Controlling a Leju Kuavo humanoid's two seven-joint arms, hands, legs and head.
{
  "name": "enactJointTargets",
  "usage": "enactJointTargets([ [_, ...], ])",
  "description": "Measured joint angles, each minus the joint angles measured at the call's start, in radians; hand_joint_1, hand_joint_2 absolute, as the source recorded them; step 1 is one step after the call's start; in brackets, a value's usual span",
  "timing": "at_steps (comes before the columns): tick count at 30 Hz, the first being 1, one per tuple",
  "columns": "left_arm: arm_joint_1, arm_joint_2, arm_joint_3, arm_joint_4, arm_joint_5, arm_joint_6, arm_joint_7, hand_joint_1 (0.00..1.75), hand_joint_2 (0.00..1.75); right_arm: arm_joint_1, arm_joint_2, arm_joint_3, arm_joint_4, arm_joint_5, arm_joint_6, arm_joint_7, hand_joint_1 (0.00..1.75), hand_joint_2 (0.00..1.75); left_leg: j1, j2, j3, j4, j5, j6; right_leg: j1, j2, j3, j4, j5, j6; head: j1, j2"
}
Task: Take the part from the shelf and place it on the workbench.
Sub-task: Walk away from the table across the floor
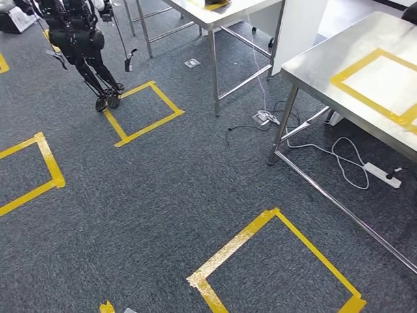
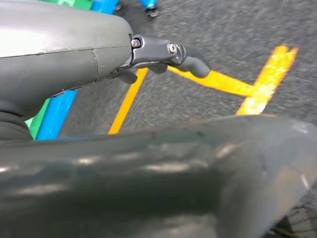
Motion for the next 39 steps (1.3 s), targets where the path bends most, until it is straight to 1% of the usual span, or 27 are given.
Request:
enactJointTargets([
  [1, -0.002, 0.000, 0.000, 0.000, 0.000, 0.000, 0.000, 0.00, 0.00, 0.002, 0.000, 0.000, 0.000, 0.001, 0.000, 0.000, 0.00, 0.00, 0.001, 0.031, -0.025, 0.056, -0.031, -0.006, 0.001, -0.016, 0.001, -0.001, -0.001, -0.004, -0.003, 0.000],
  [3, -0.004, 0.000, 0.000, 0.000, -0.001, -0.002, 0.001, 0.00, 0.00, 0.004, 0.000, 0.000, 0.000, 0.002, 0.000, 0.000, 0.00, 0.00, 0.009, 0.055, -0.084, 0.186, -0.086, -0.015, 0.004, -0.049, 0.002, 0.000, -0.003, -0.008, -0.007, 0.000],
  [4, -0.003, 0.000, 0.000, 0.000, -0.001, -0.002, 0.002, 0.00, 0.00, 0.005, -0.001, 0.000, 0.000, 0.003, 0.000, 0.001, 0.00, 0.00, 0.013, 0.059, -0.098, 0.221, -0.092, -0.018, 0.005, -0.064, 0.002, 0.000, -0.005, -0.009, -0.007, 0.000],
  [5, -0.002, 0.000, 0.000, 0.000, -0.001, -0.003, 0.003, 0.00, 0.00, 0.005, -0.001, 0.000, 0.000, 0.003, 0.000, 0.002, 0.00, 0.00, 0.015, 0.062, -0.093, 0.218, -0.080, -0.019, 0.006, -0.077, 0.003, 0.000, -0.007, -0.009, -0.007, 0.000],
  [6, 0.000, 0.000, 0.000, 0.000, -0.001, -0.004, 0.003, 0.00, 0.00, 0.005, -0.001, 0.000, 0.000, 0.004, 0.000, 0.002, 0.00, 0.00, 0.017, 0.068, -0.069, 0.175, -0.051, -0.019, 0.006, -0.089, 0.006, 0.000, -0.010, -0.008, -0.007, 0.000],
  [8, 0.000, 0.000, 0.000, 0.000, -0.001, -0.004, 0.003, 0.00, 0.00, 0.006, -0.001, 0.000, 0.000, 0.005, 0.000, 0.003, 0.00, 0.00, 0.011, 0.110, 0.004, 0.038, 0.004, -0.013, 0.009, -0.110, 0.012, 0.000, -0.017, -0.002, -0.007, 0.000],
  [10, -0.005, -0.001, 0.000, 0.000, -0.001, -0.004, 0.003, 0.00, 0.00, 0.009, -0.002, 0.000, 0.000, 0.006, 0.000, 0.004, 0.00, 0.00, 0.001, 0.148, 0.043, -0.042, 0.017, 0.001, 0.015, -0.130, 0.014, 0.000, -0.024, 0.007, -0.007, 0.000],
  [11, -0.007, -0.001, 0.000, 0.000, -0.001, -0.004, 0.003, 0.00, 0.00, 0.009, -0.002, 0.000, 0.000, 0.006, 0.000, 0.004, 0.00, 0.00, -0.004, 0.150, 0.045, -0.048, 0.010, 0.008, 0.017, -0.141, 0.015, -0.002, -0.026, 0.011, -0.006, 0.000],
  [12, -0.006, 0.000, 0.000, 0.000, -0.001, -0.004, 0.003, 0.00, 0.00, 0.009, -0.002, -0.001, 0.000, 0.006, 0.000, 0.005, 0.00, 0.00, -0.004, 0.140, 0.043, -0.051, 0.011, 0.015, 0.018, -0.152, 0.021, -0.004, -0.028, 0.015, -0.005, 0.000],
  [13, -0.004, -0.001, 0.000, 0.000, -0.001, -0.004, 0.003, 0.00, 0.00, 0.009, -0.003, -0.001, -0.001, 0.006, 0.000, 0.005, 0.00, 0.00, -0.002, 0.129, 0.044, -0.056, 0.013, 0.021, 0.017, -0.148, 0.025, -0.004, -0.033, 0.019, -0.003, 0.000],
  [15, -0.002, -0.002, 0.000, 0.000, -0.001, -0.004, 0.005, 0.00, 0.00, 0.007, -0.004, 0.000, -0.001, 0.005, 0.000, 0.004, 0.00, 0.00, 0.004, 0.107, 0.045, -0.065, 0.019, 0.035, 0.015, -0.098, 0.009, 0.040, -0.066, 0.027, 0.000, 0.000],
  [17, -0.005, -0.003, 0.000, 0.000, -0.001, -0.006, 0.006, 0.00, 0.00, 0.004, -0.004, 0.000, -0.001, 0.005, 0.000, -0.001, 0.00, 0.00, 0.006, 0.084, 0.045, -0.068, 0.023, 0.042, 0.013, -0.044, -0.050, 0.163, -0.124, 0.031, 0.005, 0.000],
  [18, -0.007, -0.003, 0.000, 0.000, 0.000, -0.007, 0.006, 0.00, 0.00, 0.001, -0.004, 0.000, -0.001, 0.004, 0.000, -0.003, 0.00, 0.00, 0.006, 0.071, 0.045, -0.068, 0.023, 0.044, 0.013, -0.036, -0.084, 0.231, -0.147, 0.032, 0.006, 0.000],
  [19, -0.007, -0.003, 0.000, 0.000, 0.000, -0.007, 0.006, 0.00, 0.00, -0.002, -0.005, 0.000, -0.001, 0.004, 0.001, -0.005, 0.00, 0.00, 0.006, 0.058, 0.046, -0.068, 0.023, 0.044, 0.014, -0.034, -0.107, 0.276, -0.153, 0.033, 0.006, 0.000],
  [20, -0.007, -0.003, 0.000, 0.000, 0.000, -0.008, 0.007, 0.00, 0.00, -0.005, -0.005, 0.000, -0.001, 0.004, 0.001, -0.005, 0.00, 0.00, 0.006, 0.043, 0.047, -0.067, 0.023, 0.044, 0.014, -0.032, -0.115, 0.285, -0.138, 0.033, 0.006, 0.000],
  [22, -0.007, -0.003, 0.000, 0.000, 0.000, -0.008, 0.007, 0.00, 0.00, -0.006, -0.005, 0.000, -0.001, 0.006, 0.002, -0.002, 0.00, 0.00, 0.006, 0.012, 0.050, -0.066, 0.023, 0.043, 0.010, -0.019, -0.086, 0.195, -0.060, 0.034, 0.006, 0.000],
  [24, -0.008, -0.003, 0.000, 0.000, 0.000, -0.007, 0.007, 0.00, 0.00, -0.004, -0.004, 0.000, 0.000, 0.008, 0.002, -0.001, 0.00, 0.00, 0.004, -0.016, 0.045, -0.059, 0.023, 0.037, 0.000, 0.030, -0.044, 0.078, -0.005, 0.035, 0.006, 0.000],
  [26, -0.009, -0.003, 0.000, 0.000, 0.000, -0.004, 0.007, 0.00, 0.00, -0.004, -0.004, 0.000, 0.000, 0.008, 0.003, 0.000, 0.00, 0.00, 0.004, -0.038, 0.030, -0.053, 0.029, 0.024, -0.004, 0.061, -0.026, 0.031, -0.006, 0.031, 0.005, 0.000],
  [28, -0.005, -0.003, 0.001, 0.000, 0.000, -0.002, 0.007, 0.00, 0.00, -0.005, -0.004, 0.001, 0.001, 0.009, 0.005, 0.000, 0.00, 0.00, 0.007, -0.056, 0.018, -0.051, 0.035, 0.011, -0.004, 0.043, -0.019, 0.020, -0.008, 0.018, 0.004, 0.000],
  [30, -0.002, -0.003, 0.001, 0.000, 0.000, -0.002, 0.008, 0.00, 0.00, -0.004, -0.003, 0.001, 0.001, 0.009, 0.006, 0.001, 0.00, 0.00, 0.005, -0.027, 0.003, -0.019, 0.015, 0.001, -0.006, 0.016, -0.013, 0.013, -0.003, 0.007, -0.001, 0.000],
  [32, -0.004, -0.005, 0.001, 0.000, -0.001, -0.001, 0.008, 0.00, 0.00, -0.001, -0.003, 0.001, 0.001, 0.010, 0.007, 0.002, 0.00, 0.00, 0.005, 0.030, -0.045, 0.089, -0.043, -0.009, -0.003, -0.017, -0.008, 0.010, -0.004, -0.002, -0.008, 0.000],
  [33, -0.006, -0.005, 0.001, 0.000, -0.001, -0.001, 0.008, 0.00, 0.00, 0.000, -0.003, 0.001, 0.001, 0.010, 0.007, 0.003, 0.00, 0.00, 0.008, 0.047, -0.076, 0.156, -0.071, -0.013, 0.000, -0.035, -0.007, 0.010, -0.006, -0.005, -0.009, 0.000],
  [34, -0.006, -0.005, 0.001, 0.000, -0.001, -0.001, 0.008, 0.00, 0.00, 0.001, -0.004, 0.001, 0.001, 0.010, 0.007, 0.003, 0.00, 0.00, 0.011, 0.056, -0.098, 0.207, -0.087, -0.015, 0.002, -0.051, -0.006, 0.011, -0.008, -0.007, -0.009, 0.000],
  [35, -0.004, -0.005, 0.001, 0.000, -0.001, -0.001, 0.008, 0.00, 0.00, 0.001, -0.004, 0.001, 0.001, 0.010, 0.007, 0.004, 0.00, 0.00, 0.014, 0.060, -0.105, 0.226, -0.086, -0.017, 0.004, -0.065, -0.004, 0.011, -0.010, -0.008, -0.009, 0.000],
  [36, -0.003, -0.005, 0.001, 0.000, -0.001, -0.001, 0.008, 0.00, 0.00, 0.001, -0.004, 0.001, 0.001, 0.010, 0.007, 0.005, 0.00, 0.00, 0.015, 0.063, -0.093, 0.206, -0.065, -0.017, 0.005, -0.077, -0.001, 0.011, -0.013, -0.008, -0.010, 0.000],
  [37, -0.001, -0.005, 0.001, 0.000, -0.001, -0.001, 0.008, 0.00, 0.00, 0.002, -0.004, 0.001, 0.001, 0.010, 0.007, 0.005, 0.00, 0.00, 0.016, 0.071, -0.062, 0.148, -0.031, -0.015, 0.005, -0.088, 0.003, 0.011, -0.017, -0.007, -0.009, 0.000],
  [39, -0.003, -0.005, 0.001, 0.000, -0.001, -0.001, 0.008, 0.00, 0.00, 0.003, -0.004, 0.001, 0.001, 0.010, 0.007, 0.007, 0.00, 0.00, 0.007, 0.112, 0.007, 0.018, 0.013, -0.006, 0.008, -0.109, 0.008, 0.010, -0.026, -0.001, -0.010, 0.000],
])
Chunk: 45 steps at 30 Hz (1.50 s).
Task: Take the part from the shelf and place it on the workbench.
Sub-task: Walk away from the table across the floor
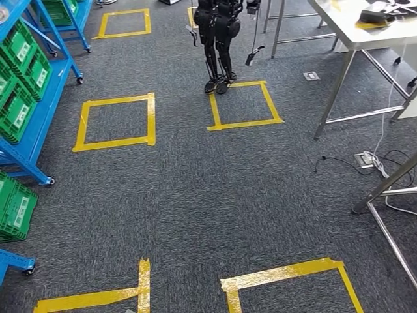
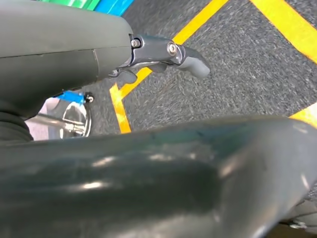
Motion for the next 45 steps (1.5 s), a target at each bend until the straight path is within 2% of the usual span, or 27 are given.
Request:
enactJointTargets([
  [2, -0.004, 0.000, 0.000, 0.000, -0.001, 0.000, 0.000, 0.00, 0.00, 0.002, 0.000, 0.000, 0.000, 0.000, 0.000, 0.001, 0.00, 0.00, -0.011, 0.029, 0.029, -0.058, 0.000, 0.012, 0.005, -0.019, 0.001, -0.003, -0.008, 0.008, 0.001, 0.000],
  [4, -0.004, 0.000, 0.000, 0.000, -0.002, -0.001, 0.001, 0.00, 0.00, 0.002, 0.000, 0.000, -0.001, 0.000, 0.000, 0.002, 0.00, 0.00, -0.012, 0.014, 0.030, -0.067, -0.002, 0.022, 0.007, -0.039, 0.011, -0.008, -0.013, 0.016, 0.002, 0.000],
  [5, -0.003, -0.001, 0.000, 0.000, -0.003, -0.001, 0.002, 0.00, 0.00, 0.001, -0.001, 0.000, -0.001, 0.000, -0.001, 0.002, 0.00, 0.00, -0.010, 0.004, 0.033, -0.073, 0.000, 0.027, 0.007, -0.032, 0.014, -0.005, -0.020, 0.020, 0.005, 0.000],
  [7, -0.003, -0.004, 0.000, 0.000, -0.010, -0.003, 0.007, 0.00, 0.00, 0.001, -0.003, 0.000, -0.001, -0.002, -0.001, -0.001, 0.00, 0.00, -0.003, -0.018, 0.040, -0.084, 0.005, 0.038, 0.006, 0.014, -0.009, 0.056, -0.057, 0.028, 0.009, 0.000],
  [8, -0.004, -0.006, 0.000, 0.000, -0.014, -0.004, 0.010, 0.00, 0.00, 0.000, -0.004, 0.000, -0.002, -0.004, -0.001, -0.005, 0.00, 0.00, -0.002, -0.028, 0.041, -0.086, 0.005, 0.041, 0.005, 0.045, -0.040, 0.118, -0.086, 0.029, 0.012, 0.000],
  [10, -0.006, -0.010, 0.000, 0.000, -0.020, -0.006, 0.014, 0.00, 0.00, -0.004, -0.005, 0.000, -0.002, -0.008, 0.000, -0.011, 0.00, 0.00, -0.002, -0.051, 0.042, -0.086, 0.004, 0.046, 0.005, 0.072, -0.110, 0.249, -0.128, 0.032, 0.014, 0.000],
  [11, -0.006, -0.012, 0.000, 0.000, -0.022, -0.006, 0.016, 0.00, 0.00, -0.007, -0.005, 0.000, -0.002, -0.010, 0.000, -0.012, 0.00, 0.00, -0.002, -0.064, 0.044, -0.086, 0.003, 0.046, 0.005, 0.075, -0.130, 0.279, -0.124, 0.033, 0.015, 0.000],
  [12, -0.006, -0.014, 0.000, 0.000, -0.023, -0.006, 0.016, 0.00, 0.00, -0.009, -0.005, 0.000, -0.002, -0.010, 0.000, -0.012, 0.00, 0.00, -0.001, -0.079, 0.047, -0.085, 0.002, 0.046, 0.004, 0.077, -0.131, 0.271, -0.100, 0.035, 0.015, 0.000],
  [14, -0.006, -0.016, 0.000, 0.000, -0.025, -0.006, 0.016, 0.00, 0.00, -0.008, -0.006, 0.000, -0.001, -0.009, 0.000, -0.009, 0.00, 0.00, 0.001, -0.110, 0.051, -0.083, -0.002, 0.041, -0.004, 0.096, -0.096, 0.165, -0.016, 0.040, 0.015, 0.000],
  [15, -0.007, -0.016, 0.000, 0.000, -0.026, -0.007, 0.016, 0.00, 0.00, -0.007, -0.006, 0.000, -0.001, -0.009, 0.000, -0.008, 0.00, 0.00, 0.001, -0.124, 0.049, -0.078, -0.003, 0.037, -0.010, 0.124, -0.077, 0.107, 0.016, 0.043, 0.016, 0.000],
  [17, -0.008, -0.016, 0.000, 0.000, -0.030, -0.009, 0.016, 0.00, 0.00, -0.006, -0.006, 0.000, 0.001, -0.007, 0.000, -0.008, 0.00, 0.00, 0.001, -0.147, 0.033, -0.069, -0.001, 0.026, -0.019, 0.168, -0.053, 0.036, 0.027, 0.043, 0.016, 0.000],
  [18, -0.007, -0.016, 0.000, 0.000, -0.032, -0.010, 0.016, 0.00, 0.00, -0.007, -0.006, 0.000, 0.001, -0.007, 0.000, -0.009, 0.00, 0.00, 0.001, -0.159, 0.025, -0.067, 0.003, 0.019, -0.019, 0.174, -0.049, 0.027, 0.021, 0.039, 0.017, 0.000],
  [19, -0.005, -0.016, 0.000, 0.000, -0.033, -0.012, 0.016, 0.00, 0.00, -0.008, -0.006, 0.000, 0.001, -0.006, 0.000, -0.009, 0.00, 0.00, 0.003, -0.169, 0.018, -0.067, 0.007, 0.013, -0.019, 0.164, -0.043, 0.020, 0.017, 0.032, 0.016, 0.000],
  [21, -0.001, -0.017, 0.000, 0.001, -0.034, -0.014, 0.016, 0.00, 0.00, -0.007, -0.005, 0.000, 0.001, -0.004, 0.000, -0.008, 0.00, 0.00, 0.001, -0.143, 0.009, -0.049, -0.005, 0.004, -0.019, 0.138, -0.036, 0.016, 0.020, 0.023, 0.012, 0.000],
  [23, -0.003, -0.018, -0.001, 0.001, -0.035, -0.015, 0.016, 0.00, 0.87, -0.003, -0.005, 0.000, 0.001, -0.003, 0.000, -0.007, 0.00, 0.00, -0.001, -0.084, -0.029, 0.039, -0.052, -0.004, -0.017, 0.104, -0.027, 0.012, 0.017, 0.013, 0.006, 0.000],
  [25, -0.006, -0.019, -0.002, 0.001, -0.036, -0.016, 0.016, 0.00, 1.75, 0.001, -0.006, 0.000, 0.001, -0.003, 0.000, -0.007, 0.00, 0.00, 0.003, -0.058, -0.090, 0.166, -0.101, -0.010, -0.012, 0.070, -0.021, 0.012, 0.011, 0.004, 0.003, 0.000],
  [27, -0.004, -0.020, -0.002, 0.001, -0.038, -0.017, 0.017, 0.00, 1.75, 0.002, -0.007, 0.000, 0.001, -0.003, 0.000, -0.007, 0.00, 0.00, 0.006, -0.053, -0.108, 0.206, -0.093, -0.012, -0.010, 0.041, -0.014, 0.012, 0.004, 0.001, 0.003, 0.000],
  [29, -0.001, -0.020, -0.002, 0.001, -0.042, -0.017, 0.017, 0.00, 1.75, 0.003, -0.008, 0.000, 0.001, -0.002, 0.000, -0.007, 0.00, 0.00, 0.006, -0.039, -0.060, 0.108, -0.026, -0.007, -0.009, 0.019, -0.002, 0.012, -0.005, 0.001, 0.003, 0.000],
  [31, -0.003, -0.021, -0.002, 0.001, -0.044, -0.017, 0.017, 0.00, 1.75, 0.005, -0.008, 0.000, 0.001, -0.002, -0.001, -0.007, 0.00, 0.00, -0.004, 0.003, -0.002, -0.004, 0.009, 0.004, -0.005, 0.000, 0.003, 0.011, -0.015, 0.006, 0.002, 0.000],
  [33, -0.007, -0.022, -0.003, 0.001, -0.045, -0.017, 0.018, 0.00, 1.75, 0.006, -0.008, 0.000, 0.001, -0.002, -0.002, -0.007, 0.00, 0.00, -0.015, 0.026, 0.017, -0.045, -0.002, 0.014, 0.000, -0.020, 0.004, 0.007, -0.022, 0.013, 0.002, 0.000],
  [35, -0.005, -0.022, -0.003, 0.001, -0.045, -0.017, 0.019, 0.00, 1.75, 0.006, -0.008, 0.000, 0.000, -0.002, -0.003, -0.007, 0.00, 0.00, -0.014, 0.008, 0.021, -0.060, -0.003, 0.024, 0.001, -0.031, 0.016, 0.002, -0.028, 0.020, 0.002, 0.000],
  [37, -0.004, -0.022, -0.003, 0.001, -0.045, -0.017, 0.021, 0.00, 1.75, 0.006, -0.009, 0.000, 0.000, -0.002, -0.004, -0.007, 0.00, 0.00, -0.007, -0.013, 0.027, -0.071, 0.002, 0.034, -0.001, 0.009, 0.005, 0.039, -0.055, 0.027, 0.004, 0.000],
  [39, -0.006, -0.024, -0.003, 0.001, -0.045, -0.018, 0.022, 0.00, 1.75, 0.003, -0.009, 0.000, 0.000, -0.003, -0.004, -0.012, 0.00, 0.00, -0.003, -0.033, 0.030, -0.075, 0.003, 0.042, -0.003, 0.061, -0.057, 0.159, -0.107, 0.032, 0.006, 0.000],
  [41, -0.007, -0.025, -0.003, 0.001, -0.045, -0.018, 0.022, 0.00, 1.75, -0.004, -0.009, 0.000, 0.000, -0.004, -0.004, -0.015, 0.00, 0.00, -0.002, -0.056, 0.034, -0.075, 0.000, 0.044, -0.002, 0.073, -0.122, 0.276, -0.134, 0.036, 0.006, 0.000],
  [42, -0.007, -0.025, -0.003, 0.001, -0.045, -0.018, 0.023, 0.00, 1.75, -0.007, -0.009, 0.000, 0.000, -0.004, -0.004, -0.016, 0.00, 0.00, -0.002, -0.069, 0.037, -0.075, -0.001, 0.044, -0.002, 0.075, -0.135, 0.288, -0.119, 0.037, 0.006, 0.000],
  [43, -0.007, -0.025, -0.003, 0.001, -0.044, -0.019, 0.023, 0.00, 1.75, -0.009, -0.009, 0.000, 0.000, -0.004, -0.003, -0.015, 0.00, 0.00, -0.001, -0.084, 0.041, -0.074, -0.003, 0.043, -0.003, 0.077, -0.131, 0.262, -0.085, 0.038, 0.006, 0.000],
  [45, -0.008, -0.025, -0.003, 0.001, -0.044, -0.020, 0.024, 0.00, 1.75, -0.007, -0.009, 0.000, 0.000, -0.003, -0.003, -0.012, 0.00, 0.00, 0.001, -0.114, 0.047, -0.071, -0.008, 0.037, -0.008, 0.108, -0.095, 0.147, -0.001, 0.039, 0.006, 0.000],
])
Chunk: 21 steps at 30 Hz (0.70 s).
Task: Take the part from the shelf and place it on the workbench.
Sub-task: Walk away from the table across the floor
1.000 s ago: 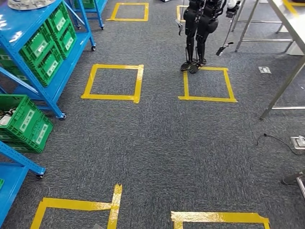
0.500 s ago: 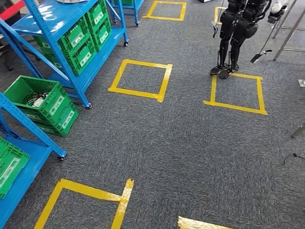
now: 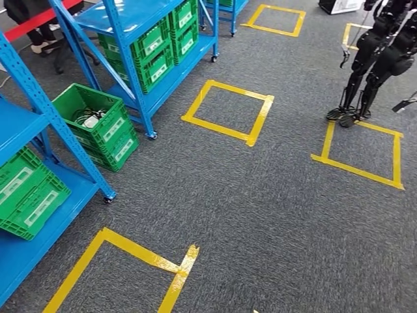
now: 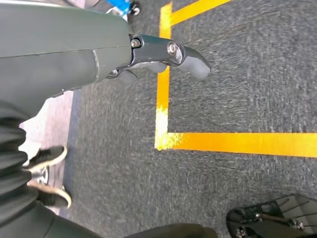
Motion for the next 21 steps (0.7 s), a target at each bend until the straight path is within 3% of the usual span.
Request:
enactJointTargets([
  [1, -0.002, 0.000, 0.000, 0.000, 0.000, 0.000, 0.000, 0.00, 1.75, 0.001, 0.000, 0.000, 0.000, 0.000, 0.000, 0.001, 0.00, 0.00, 0.000, -0.014, -0.002, 0.005, -0.001, -0.004, -0.004, 0.024, 0.018, -0.054, 0.024, 0.001, 0.000, 0.000],
  [3, -0.008, -0.001, 0.000, 0.000, 0.001, -0.001, 0.002, 0.00, 1.75, 0.001, 0.001, 0.000, 0.001, 0.001, 0.000, 0.001, 0.00, 0.00, 0.001, -0.036, -0.014, 0.010, 0.001, -0.015, -0.007, 0.055, 0.040, -0.105, 0.023, -0.004, 0.001, 0.000],
  [5, -0.011, 0.000, 0.000, 0.000, 0.002, 0.000, 0.004, 0.00, 1.75, 0.000, 0.003, 0.001, 0.002, 0.001, 0.000, 0.001, 0.00, 0.00, 0.002, -0.049, -0.023, 0.009, 0.006, -0.026, -0.007, 0.038, 0.052, -0.121, 0.018, -0.015, 0.001, 0.000],
  [7, -0.013, 0.000, 0.000, 0.000, 0.002, 0.000, 0.006, 0.00, 1.75, 0.002, 0.004, 0.001, 0.002, 0.001, 0.000, 0.002, 0.00, 0.00, -0.002, -0.013, -0.036, 0.037, -0.011, -0.036, -0.010, 0.013, 0.058, -0.126, 0.019, -0.024, -0.003, 0.000],
  [9, -0.018, 0.000, 0.000, 0.000, 0.000, 0.000, 0.007, 0.00, 1.75, 0.006, 0.005, 0.001, 0.002, 0.001, -0.001, 0.004, 0.00, 0.00, -0.004, 0.042, -0.079, 0.137, -0.064, -0.045, -0.009, -0.019, 0.064, -0.129, 0.016, -0.034, -0.009, 0.000],
  [11, -0.023, 0.000, 0.000, 0.000, 0.000, 0.001, 0.008, 0.00, 1.75, 0.009, 0.004, 0.001, 0.002, 0.002, -0.003, 0.004, 0.00, 0.00, 0.000, 0.061, -0.131, 0.254, -0.109, -0.050, -0.006, -0.051, 0.069, -0.129, 0.010, -0.040, -0.009, 0.000],
  [12, -0.024, 0.000, 0.000, 0.000, 0.000, 0.002, 0.008, 0.00, 1.75, 0.010, 0.004, 0.001, 0.002, 0.002, -0.003, 0.004, 0.00, 0.00, 0.001, 0.065, -0.140, 0.278, -0.108, -0.051, -0.005, -0.066, 0.072, -0.129, 0.007, -0.041, -0.009, 0.000],
  [16, -0.022, 0.000, 0.000, 0.000, -0.002, 0.002, 0.008, 0.00, 1.75, 0.010, 0.004, 0.001, 0.001, 0.003, -0.003, 0.005, 0.00, 0.00, 0.002, 0.073, -0.086, 0.180, -0.025, -0.045, -0.002, -0.097, 0.087, -0.129, -0.004, -0.041, -0.010, 0.000],
  [19, -0.022, 0.000, 0.000, 0.000, -0.002, 0.002, 0.008, 0.00, 1.75, 0.010, 0.004, 0.001, 0.001, 0.003, -0.003, 0.005, 0.00, 0.00, 0.002, 0.074, -0.081, 0.171, -0.020, -0.044, -0.002, -0.098, 0.088, -0.129, -0.004, -0.041, -0.010, 0.000],
  [21, -0.020, 0.000, 0.000, 0.000, -0.002, 0.002, 0.009, 0.00, 1.75, 0.010, 0.004, 0.001, 0.001, 0.003, -0.003, 0.005, 0.00, 0.00, 0.001, 0.082, -0.061, 0.129, 0.001, -0.041, -0.002, -0.103, 0.092, -0.129, -0.007, -0.040, -0.010, 0.000],
])
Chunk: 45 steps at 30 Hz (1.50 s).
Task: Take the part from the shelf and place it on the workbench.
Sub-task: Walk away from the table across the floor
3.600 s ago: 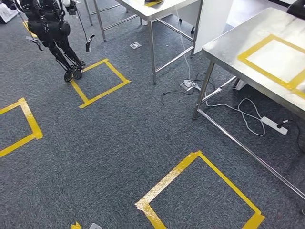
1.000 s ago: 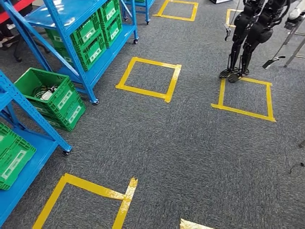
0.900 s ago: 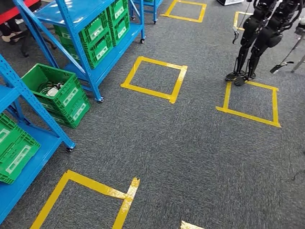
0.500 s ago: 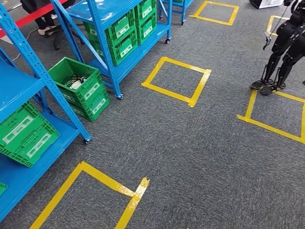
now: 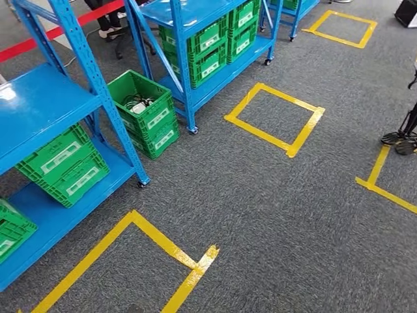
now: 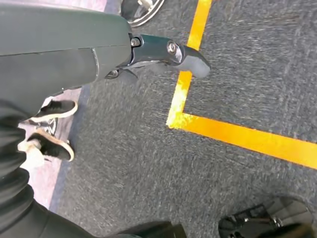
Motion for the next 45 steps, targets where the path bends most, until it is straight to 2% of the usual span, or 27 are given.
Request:
enactJointTargets([
  [2, 0.005, 0.001, 0.000, 0.000, 0.000, 0.000, 0.000, 0.00, 1.75, 0.001, 0.000, 0.000, 0.000, 0.001, -0.001, 0.000, 0.00, 0.00, -0.008, 0.023, 0.035, -0.076, 0.008, 0.017, 0.005, -0.021, 0.004, -0.003, -0.009, 0.009, -0.001, 0.000],
  [3, 0.007, 0.002, 0.001, 0.000, 0.000, 0.001, 0.001, 0.00, 1.75, 0.001, -0.001, 0.000, -0.001, 0.001, -0.001, -0.001, 0.00, 0.00, -0.009, 0.024, 0.048, -0.105, 0.005, 0.027, 0.007, -0.012, -0.002, 0.009, -0.022, 0.016, 0.001, 0.000],
  [4, 0.008, 0.002, 0.001, 0.000, 0.000, 0.000, 0.001, 0.00, 1.75, 0.001, -0.001, 0.001, -0.001, 0.001, -0.002, -0.003, 0.00, 0.00, -0.010, 0.020, 0.058, -0.128, -0.002, 0.037, 0.009, 0.003, -0.019, 0.042, -0.043, 0.024, 0.003, 0.000],
  [6, 0.007, 0.002, 0.002, 0.000, 0.002, -0.001, 0.001, 0.00, 1.75, -0.004, -0.002, 0.002, -0.002, 0.001, -0.002, -0.009, 0.00, 0.00, -0.004, -0.010, 0.064, -0.139, -0.004, 0.046, 0.007, 0.056, -0.084, 0.169, -0.097, 0.033, 0.008, 0.000],
  [8, 0.007, 0.002, 0.003, 0.000, 0.002, -0.003, 0.001, 0.00, 1.75, -0.011, -0.002, 0.003, -0.002, 0.000, -0.002, -0.012, 0.00, 0.00, -0.003, -0.033, 0.068, -0.139, -0.007, 0.048, 0.007, 0.067, -0.141, 0.265, -0.112, 0.037, 0.008, 0.000],
  [9, 0.007, 0.002, 0.003, 0.000, 0.002, -0.003, 0.001, 0.00, 1.75, -0.013, -0.002, 0.003, -0.002, 0.001, -0.002, -0.012, 0.00, 0.00, -0.002, -0.047, 0.072, -0.139, -0.008, 0.047, 0.006, 0.069, -0.144, 0.262, -0.089, 0.039, 0.008, 0.000],
  [10, 0.007, 0.002, 0.003, 0.000, 0.001, -0.004, 0.002, 0.00, 1.75, -0.014, -0.002, 0.003, -0.002, 0.001, -0.002, -0.010, 0.00, 0.00, 0.000, -0.063, 0.076, -0.138, -0.010, 0.045, 0.005, 0.073, -0.132, 0.222, -0.049, 0.040, 0.008, 0.000],
  [12, 0.010, 0.002, 0.003, 0.000, -0.001, -0.004, 0.005, 0.00, 1.75, -0.011, -0.001, 0.004, -0.001, 0.002, -0.001, -0.008, 0.00, 0.00, 0.002, -0.094, 0.082, -0.132, -0.017, 0.036, -0.001, 0.110, -0.089, 0.106, 0.025, 0.044, 0.009, 0.000],
  [14, 0.013, 0.003, 0.004, 0.000, -0.004, -0.004, 0.008, 0.00, 1.75, -0.010, 0.000, 0.005, 0.000, 0.002, -0.001, -0.006, 0.00, 0.00, 0.003, -0.118, 0.074, -0.124, -0.018, 0.025, -0.007, 0.149, -0.056, 0.030, 0.034, 0.043, 0.010, 0.000],
  [15, 0.015, 0.004, 0.004, 0.000, -0.005, -0.004, 0.009, 0.00, 1.75, -0.010, 0.001, 0.005, 0.001, 0.002, -0.001, -0.006, 0.00, 0.00, 0.003, -0.129, 0.067, -0.123, -0.016, 0.020, -0.006, 0.153, -0.049, 0.019, 0.026, 0.039, 0.012, 0.000],
  [17, 0.019, 0.006, 0.004, 0.000, -0.006, -0.004, 0.009, 0.00, 1.75, -0.011, 0.002, 0.005, 0.001, 0.002, -0.001, -0.006, 0.00, 0.00, 0.003, -0.140, 0.059, -0.121, -0.013, 0.010, -0.008, 0.134, -0.039, 0.010, 0.022, 0.028, 0.013, 0.000],
  [19, 0.021, 0.009, 0.005, 0.001, -0.005, -0.004, 0.010, 0.00, 1.75, -0.009, 0.004, 0.005, 0.000, 0.003, -0.001, -0.006, 0.00, 0.00, 0.001, -0.100, 0.041, -0.081, -0.035, -0.001, -0.011, 0.106, -0.030, 0.004, 0.022, 0.020, 0.007, 0.000],
  [21, 0.018, 0.010, 0.005, 0.001, -0.005, -0.004, 0.010, 0.00, 1.75, -0.005, 0.005, 0.005, 0.000, 0.003, -0.001, -0.005, 0.00, 0.00, 0.000, -0.045, -0.011, 0.027, -0.082, -0.010, -0.009, 0.075, -0.021, 0.002, 0.016, 0.010, 0.000, 0.000],
  [23, 0.016, 0.012, 0.005, 0.001, -0.007, -0.005, 0.010, 0.00, 1.75, -0.003, 0.004, 0.005, 0.000, 0.005, -0.001, -0.004, 0.00, 0.00, 0.001, -0.030, -0.063, 0.127, -0.105, -0.013, -0.006, 0.045, -0.013, 0.002, 0.008, 0.003, 0.000, 0.000],
  [24, 0.017, 0.013, 0.005, 0.001, -0.006, -0.005, 0.010, 0.00, 1.75, -0.002, 0.004, 0.005, 0.000, 0.005, -0.001, -0.003, 0.00, 0.00, 0.002, -0.027, -0.070, 0.136, -0.092, -0.012, -0.005, 0.032, -0.009, 0.002, 0.004, 0.001, -0.001, 0.000],
  [26, 0.020, 0.015, 0.007, 0.001, 0.005, -0.003, 0.010, 0.00, 1.75, -0.002, 0.004, 0.005, 0.000, 0.006, -0.002, -0.003, 0.00, 0.00, -0.001, -0.012, -0.036, 0.053, -0.025, -0.003, -0.002, 0.010, 0.004, 0.002, -0.006, 0.001, -0.001, 0.000],
  [28, 0.019, 0.016, 0.012, 0.001, 0.023, 0.001, 0.010, 0.00, 1.75, 0.001, 0.004, 0.005, 0.000, 0.006, -0.004, -0.003, 0.00, 0.00, -0.014, 0.037, 0.011, -0.050, 0.017, 0.014, 0.003, -0.009, 0.010, -0.001, -0.015, 0.003, -0.001, 0.000],
  [30, 0.017, 0.016, 0.016, 0.001, 0.032, 0.004, 0.010, 0.00, 1.75, 0.003, 0.004, 0.005, 0.000, 0.006, -0.005, -0.003, 0.00, 0.00, -0.026, 0.066, 0.030, -0.094, 0.008, 0.028, 0.009, -0.030, 0.009, -0.005, -0.023, 0.009, 0.000, 0.000],
  [32, 0.019, 0.015, 0.018, 0.001, 0.033, 0.004, 0.010, 0.00, 1.75, 0.003, 0.004, 0.005, -0.001, 0.007, -0.006, -0.003, 0.00, 0.00, -0.024, 0.047, 0.035, -0.114, 0.003, 0.035, 0.013, -0.050, 0.019, -0.012, -0.028, 0.016, 0.000, 0.000],
  [34, 0.023, 0.014, 0.022, 0.001, 0.031, 0.004, 0.011, 0.00, 1.75, 0.001, 0.003, 0.005, -0.002, 0.009, -0.007, -0.003, 0.00, 0.00, -0.015, 0.024, 0.043, -0.130, 0.009, 0.042, 0.014, -0.020, 0.017, 0.006, -0.047, 0.022, 0.001, 0.000],
  [36, 0.022, 0.012, 0.026, 0.001, 0.029, 0.004, 0.011, 0.00, 1.75, -0.002, 0.002, 0.006, -0.002, 0.013, -0.007, -0.006, 0.00, 0.00, -0.008, 0.001, 0.049, -0.138, 0.011, 0.047, 0.011, 0.040, -0.036, 0.107, -0.094, 0.028, 0.005, 0.000],
  [38, 0.019, 0.010, 0.029, 0.001, 0.028, 0.006, 0.011, 0.00, 1.75, -0.008, 0.002, 0.006, -0.002, 0.017, -0.006, -0.008, 0.00, 0.00, -0.006, -0.024, 0.052, -0.138, 0.010, 0.050, 0.010, 0.065, -0.109, 0.232, -0.129, 0.033, 0.006, 0.000],
  [39, 0.019, 0.009, 0.029, 0.001, 0.028, 0.007, 0.011, 0.00, 1.75, -0.011, 0.002, 0.006, -0.002, 0.018, -0.006, -0.009, 0.00, 0.00, -0.005, -0.038, 0.056, -0.138, 0.008, 0.050, 0.009, 0.069, -0.130, 0.256, -0.119, 0.035, 0.006, 0.000],
  [40, 0.019, 0.009, 0.030, 0.001, 0.027, 0.008, 0.011, 0.00, 1.75, -0.013, 0.002, 0.006, -0.002, 0.018, -0.006, -0.008, 0.00, 0.00, -0.004, -0.053, 0.060, -0.137, 0.006, 0.049, 0.008, 0.071, -0.133, 0.244, -0.089, 0.038, 0.006, 0.000],
  [41, 0.019, 0.008, 0.031, 0.001, 0.026, 0.008, 0.011, 0.00, 1.75, -0.014, 0.002, 0.007, -0.002, 0.019, -0.005, -0.006, 0.00, 0.00, -0.003, -0.068, 0.064, -0.136, 0.004, 0.046, 0.006, 0.075, -0.120, 0.196, -0.044, 0.040, 0.006, 0.000],
  [43, 0.019, 0.008, 0.033, 0.001, 0.024, 0.009, 0.011, 0.00, 1.75, -0.012, 0.002, 0.008, -0.002, 0.020, -0.005, -0.004, 0.00, 0.00, -0.001, -0.097, 0.064, -0.129, -0.001, 0.037, -0.002, 0.115, -0.083, 0.083, 0.024, 0.044, 0.007, 0.000],
  [45, 0.018, 0.008, 0.035, 0.001, 0.031, 0.007, 0.011, 0.00, 1.75, -0.011, 0.002, 0.011, -0.001, 0.021, -0.004, -0.005, 0.00, 0.00, -0.001, -0.120, 0.053, -0.122, 0.000, 0.026, -0.006, 0.150, -0.061, 0.027, 0.034, 0.038, 0.008, 0.000],
])
